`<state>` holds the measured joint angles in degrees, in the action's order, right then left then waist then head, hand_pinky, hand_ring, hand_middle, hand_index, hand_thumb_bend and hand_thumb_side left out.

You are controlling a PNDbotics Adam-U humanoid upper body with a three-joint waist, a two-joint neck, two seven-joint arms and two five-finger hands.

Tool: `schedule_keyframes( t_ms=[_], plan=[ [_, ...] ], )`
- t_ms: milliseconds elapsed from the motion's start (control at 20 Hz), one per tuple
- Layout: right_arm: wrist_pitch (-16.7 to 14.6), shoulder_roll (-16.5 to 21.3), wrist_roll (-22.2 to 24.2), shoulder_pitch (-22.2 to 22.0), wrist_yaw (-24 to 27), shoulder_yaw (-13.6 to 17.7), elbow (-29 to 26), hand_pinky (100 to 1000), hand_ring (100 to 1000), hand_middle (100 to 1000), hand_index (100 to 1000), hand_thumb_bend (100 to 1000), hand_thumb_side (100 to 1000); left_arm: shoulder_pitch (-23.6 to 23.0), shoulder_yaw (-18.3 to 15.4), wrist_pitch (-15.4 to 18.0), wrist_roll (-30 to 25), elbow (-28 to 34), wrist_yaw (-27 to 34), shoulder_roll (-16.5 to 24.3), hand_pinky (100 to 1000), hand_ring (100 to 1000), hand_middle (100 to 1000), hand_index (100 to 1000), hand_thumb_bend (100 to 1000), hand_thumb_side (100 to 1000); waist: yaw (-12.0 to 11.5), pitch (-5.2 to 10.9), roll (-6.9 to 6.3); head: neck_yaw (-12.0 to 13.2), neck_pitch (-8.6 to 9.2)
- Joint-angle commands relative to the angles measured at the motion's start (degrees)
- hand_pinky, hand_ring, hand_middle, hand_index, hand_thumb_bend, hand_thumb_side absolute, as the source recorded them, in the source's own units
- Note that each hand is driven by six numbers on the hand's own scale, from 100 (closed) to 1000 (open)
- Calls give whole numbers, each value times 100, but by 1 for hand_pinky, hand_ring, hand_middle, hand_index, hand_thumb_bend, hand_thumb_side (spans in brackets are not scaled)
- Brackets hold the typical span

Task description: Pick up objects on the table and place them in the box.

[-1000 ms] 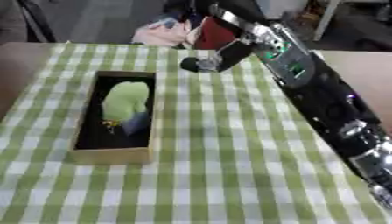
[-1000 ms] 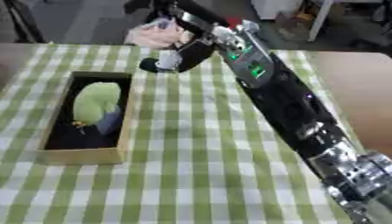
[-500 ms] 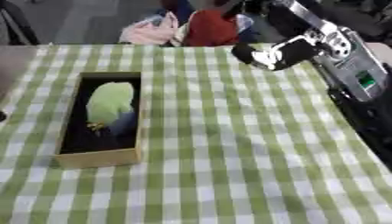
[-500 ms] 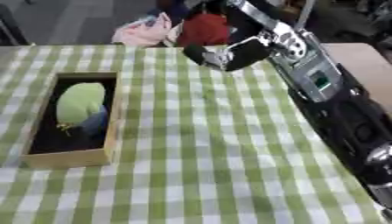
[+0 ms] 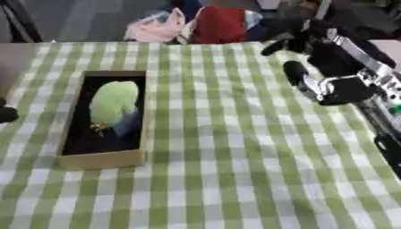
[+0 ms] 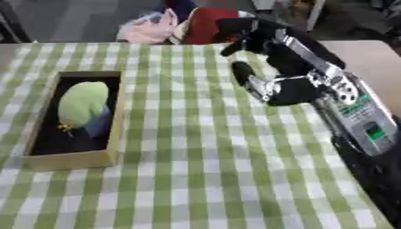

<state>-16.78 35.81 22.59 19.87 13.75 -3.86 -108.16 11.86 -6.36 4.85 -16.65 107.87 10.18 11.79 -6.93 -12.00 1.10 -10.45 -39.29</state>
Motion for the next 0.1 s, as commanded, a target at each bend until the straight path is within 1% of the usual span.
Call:
schedule_keyframes(
  t_ms=[50, 100],
  plan=[
    [55, -72, 39, -150, -45, 124, -185, 759, 1000, 754, 884, 100, 344, -19, -92, 28, 37, 32, -122, 47, 754, 687, 660, 693, 100, 899, 53, 59, -36, 136, -62],
    [64, -128, 51, -237, -84, 133, -195, 759, 1000, 753, 884, 100, 342, -41, -99, 37, 38, 25, -151, 44, 753, 684, 657, 693, 100, 900, 70, 60, -42, 174, -72]
  ],
)
